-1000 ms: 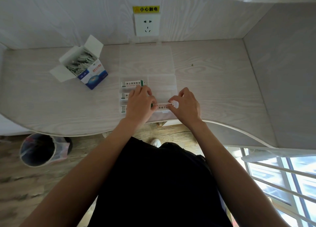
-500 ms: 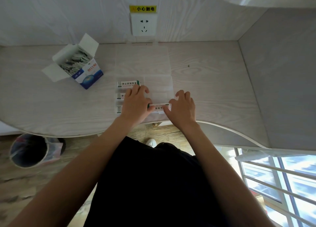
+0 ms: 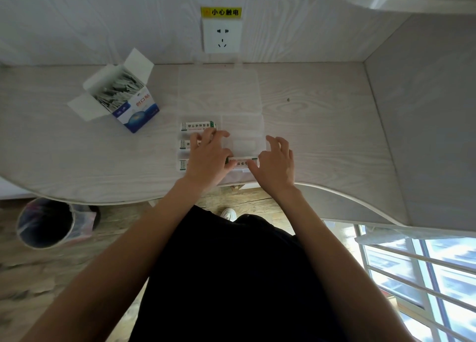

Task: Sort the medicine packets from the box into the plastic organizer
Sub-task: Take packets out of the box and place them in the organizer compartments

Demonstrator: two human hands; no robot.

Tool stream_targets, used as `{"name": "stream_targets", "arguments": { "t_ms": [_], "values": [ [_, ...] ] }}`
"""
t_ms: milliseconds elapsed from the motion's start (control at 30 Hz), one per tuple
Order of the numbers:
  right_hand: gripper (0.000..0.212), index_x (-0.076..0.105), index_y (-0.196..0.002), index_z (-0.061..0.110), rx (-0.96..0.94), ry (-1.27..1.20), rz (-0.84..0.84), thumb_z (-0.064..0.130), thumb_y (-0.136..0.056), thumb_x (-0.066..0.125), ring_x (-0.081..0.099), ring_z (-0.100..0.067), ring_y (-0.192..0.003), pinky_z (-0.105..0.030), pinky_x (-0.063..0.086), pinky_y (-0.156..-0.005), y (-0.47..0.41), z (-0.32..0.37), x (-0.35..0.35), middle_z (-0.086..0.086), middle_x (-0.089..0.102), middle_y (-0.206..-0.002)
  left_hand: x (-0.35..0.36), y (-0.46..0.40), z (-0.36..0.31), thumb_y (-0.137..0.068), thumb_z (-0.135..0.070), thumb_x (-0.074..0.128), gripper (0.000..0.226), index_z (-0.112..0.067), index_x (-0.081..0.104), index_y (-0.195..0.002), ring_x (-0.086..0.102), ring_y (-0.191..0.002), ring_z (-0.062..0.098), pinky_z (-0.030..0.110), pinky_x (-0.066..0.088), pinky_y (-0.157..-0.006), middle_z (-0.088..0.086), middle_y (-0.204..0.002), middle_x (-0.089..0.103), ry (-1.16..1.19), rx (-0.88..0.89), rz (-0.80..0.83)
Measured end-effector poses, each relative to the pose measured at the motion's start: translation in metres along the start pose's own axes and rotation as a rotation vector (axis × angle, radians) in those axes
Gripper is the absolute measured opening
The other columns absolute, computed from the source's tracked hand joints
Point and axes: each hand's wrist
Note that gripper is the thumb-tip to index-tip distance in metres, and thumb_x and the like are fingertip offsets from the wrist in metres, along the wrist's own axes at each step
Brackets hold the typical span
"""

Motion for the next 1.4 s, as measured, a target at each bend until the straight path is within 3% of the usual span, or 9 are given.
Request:
{"name": "stream_targets", "arguments": {
  "t_ms": [200,333,433,633,800,1000,1233,1300,1400],
  "values": [
    [0.034,0.07,-0.104,0.013,0.003,-0.095,-0.1,0.039,-0.092,0.053,0.033,-0.017,-0.131,-0.031,0.028,-0.104,0.002,-0.008,-0.001,0.002,0.045,-0.14,0.0,0.005,0.0,-0.071,-0.038,0.075,0.017,-0.022,0.073,-0.075,0.052,-0.109,0.029,0.042,0.026,-0.09,-0.002,-0.112,0.064,0.069,-0.016,-0.081],
    [0.015,0.073,-0.09,0.015,0.087,-0.409,-0.326,0.026,-0.086,0.064,0.055,-0.018,-0.108,-0.023,0.038,-0.083,0.005,-0.017,-0.007,0.001,0.063,-0.118,-0.007,0.011,0.005,-0.078,-0.038,0.068,0.017,-0.021,0.072,-0.079,0.056,-0.104,0.024,0.038,0.026,-0.089,-0.003,-0.108,0.066,0.101,-0.009,-0.191],
    [0.011,0.071,-0.092,0.014,0.022,-0.67,-0.398,0.019,-0.087,0.063,0.061,-0.016,-0.097,-0.031,0.049,-0.084,0.007,-0.015,-0.02,0.001,0.068,-0.105,-0.028,0.021,0.016,-0.086,-0.033,0.058,0.022,-0.015,0.071,-0.088,0.054,-0.1,0.02,0.03,0.033,-0.086,0.0,-0.105,0.066,0.253,-0.032,-0.346],
    [0.045,0.046,-0.124,0.022,-0.243,-1.12,-0.02,0.012,-0.085,0.066,0.066,-0.006,-0.089,-0.015,0.049,-0.084,-0.008,0.036,-0.061,0.003,0.069,-0.096,-0.083,0.038,0.073,-0.091,-0.019,0.055,0.02,-0.008,0.067,-0.103,0.052,-0.101,0.018,0.011,0.032,-0.091,0.007,-0.106,0.066,0.419,-0.345,-0.642],
    [0.024,0.06,-0.11,0.017,-0.476,-0.901,-0.072,0.013,-0.087,0.063,0.063,-0.002,-0.087,-0.017,0.048,-0.084,-0.05,0.096,-0.077,0.011,0.067,-0.091,-0.095,0.043,0.133,-0.078,-0.023,0.068,0.049,-0.007,0.055,-0.123,0.045,-0.113,0.025,0.026,0.033,-0.097,0.013,-0.122,0.056,0.26,-0.455,-0.531],
    [0.02,0.068,-0.105,0.015,-0.647,-0.579,-0.159,0.015,-0.088,0.057,0.059,-0.021,-0.096,-0.026,0.038,-0.082,-0.101,0.172,-0.073,0.0,0.07,-0.101,-0.075,0.027,0.167,-0.068,-0.041,0.08,0.091,-0.005,0.037,-0.14,0.036,-0.13,0.032,0.038,0.028,-0.105,0.013,-0.142,0.041,0.306,-0.636,-0.292],
    [0.038,0.055,-0.124,0.019,-0.609,0.108,-0.201,0.037,-0.091,0.049,0.045,-0.026,-0.114,-0.032,0.032,-0.091,-0.128,0.232,-0.061,-0.004,0.059,-0.12,-0.073,0.02,0.18,-0.069,-0.03,0.079,0.076,-0.013,0.044,-0.134,0.043,-0.122,0.027,0.034,0.031,-0.101,0.009,-0.131,0.051,0.435,-0.677,-0.29],
    [0.035,0.058,-0.117,0.016,-0.608,0.186,-0.226,0.037,-0.091,0.05,0.048,-0.025,-0.112,-0.032,0.034,-0.09,-0.128,0.241,-0.057,-0.003,0.061,-0.116,-0.071,0.02,0.181,-0.068,-0.033,0.079,0.076,-0.014,0.045,-0.133,0.045,-0.12,0.026,0.033,0.034,-0.098,0.008,-0.129,0.053,0.449,-0.67,-0.3],
    [0.023,0.065,-0.104,0.014,-0.581,0.125,-0.119,0.028,-0.091,0.051,0.059,-0.024,-0.099,-0.031,0.039,-0.072,-0.127,0.25,-0.056,-0.004,0.065,-0.104,-0.068,0.022,0.181,-0.069,-0.032,0.079,0.075,-0.014,0.045,-0.133,0.046,-0.118,0.024,0.03,0.035,-0.096,0.007,-0.128,0.053,0.47,-0.676,-0.308]
  ]
}}
Point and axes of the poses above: each hand's wrist, its own y-axis away from the middle knuckle, its own x-axis out of the palm, z = x × y
